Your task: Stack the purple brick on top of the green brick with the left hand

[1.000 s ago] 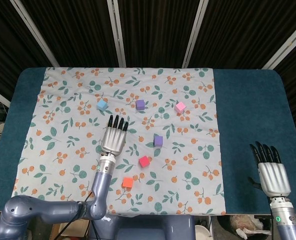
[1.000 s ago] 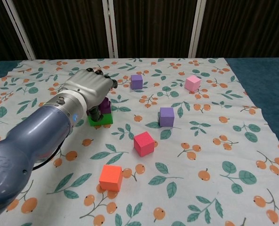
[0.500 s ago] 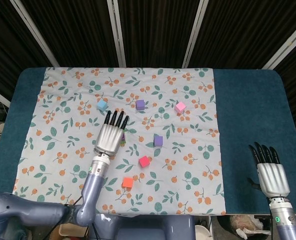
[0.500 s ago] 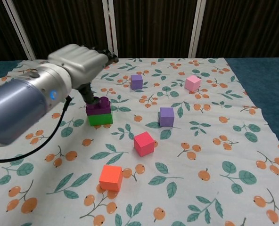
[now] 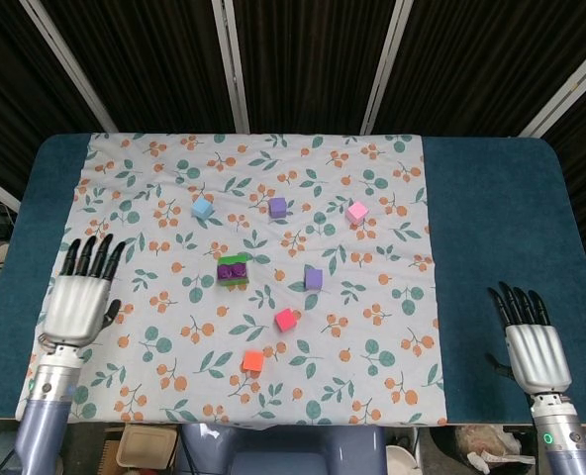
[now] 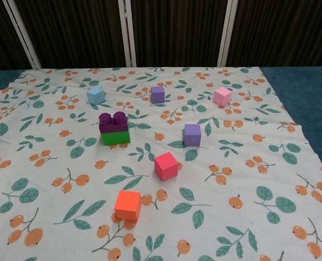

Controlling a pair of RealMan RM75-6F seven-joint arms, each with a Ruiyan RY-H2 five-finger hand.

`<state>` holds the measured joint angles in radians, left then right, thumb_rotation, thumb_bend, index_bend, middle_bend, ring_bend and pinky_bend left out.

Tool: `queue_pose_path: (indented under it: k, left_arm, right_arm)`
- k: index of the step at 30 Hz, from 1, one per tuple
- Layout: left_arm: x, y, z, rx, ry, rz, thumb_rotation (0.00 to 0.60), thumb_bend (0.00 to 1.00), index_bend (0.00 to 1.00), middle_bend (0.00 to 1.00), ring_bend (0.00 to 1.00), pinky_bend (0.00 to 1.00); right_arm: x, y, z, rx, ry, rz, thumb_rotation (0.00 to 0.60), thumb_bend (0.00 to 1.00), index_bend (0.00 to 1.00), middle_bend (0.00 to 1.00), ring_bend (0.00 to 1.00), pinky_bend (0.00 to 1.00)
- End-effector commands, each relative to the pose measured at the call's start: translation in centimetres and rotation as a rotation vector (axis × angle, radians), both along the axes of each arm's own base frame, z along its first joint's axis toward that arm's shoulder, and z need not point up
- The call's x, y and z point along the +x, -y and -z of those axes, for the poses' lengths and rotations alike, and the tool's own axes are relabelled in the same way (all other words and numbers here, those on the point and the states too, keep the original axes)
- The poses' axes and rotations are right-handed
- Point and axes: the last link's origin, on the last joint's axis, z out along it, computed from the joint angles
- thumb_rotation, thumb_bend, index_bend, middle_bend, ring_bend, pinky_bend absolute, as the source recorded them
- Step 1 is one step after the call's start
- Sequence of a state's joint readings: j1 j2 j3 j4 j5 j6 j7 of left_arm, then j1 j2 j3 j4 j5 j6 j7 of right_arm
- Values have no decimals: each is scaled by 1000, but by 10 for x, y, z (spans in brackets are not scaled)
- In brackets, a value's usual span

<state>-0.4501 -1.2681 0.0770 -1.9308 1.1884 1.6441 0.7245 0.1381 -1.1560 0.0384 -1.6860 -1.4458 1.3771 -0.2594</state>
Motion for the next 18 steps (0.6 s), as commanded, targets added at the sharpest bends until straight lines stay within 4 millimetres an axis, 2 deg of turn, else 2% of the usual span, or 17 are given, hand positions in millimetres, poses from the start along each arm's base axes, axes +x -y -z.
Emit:
queue_pose_path:
  k: [1,8,18]
  left_arm:
    - [-50,36,-29,83,47,-41,600,335,74,27,0,0]
    - [-69,45,-30,129,56,-63,600,335,88,34,0,0]
    - [-66,45,-23,116,28,-44,600,335,93,38,0,0]
  right_arm:
    - [0,1,0,-1,2,1,600,190,0,2,0,0]
    - [0,0,-2,-3,8,-4,600,190,0,2,0,0]
    - [1,0,-3,0,12,-8,600,190,0,2,0,0]
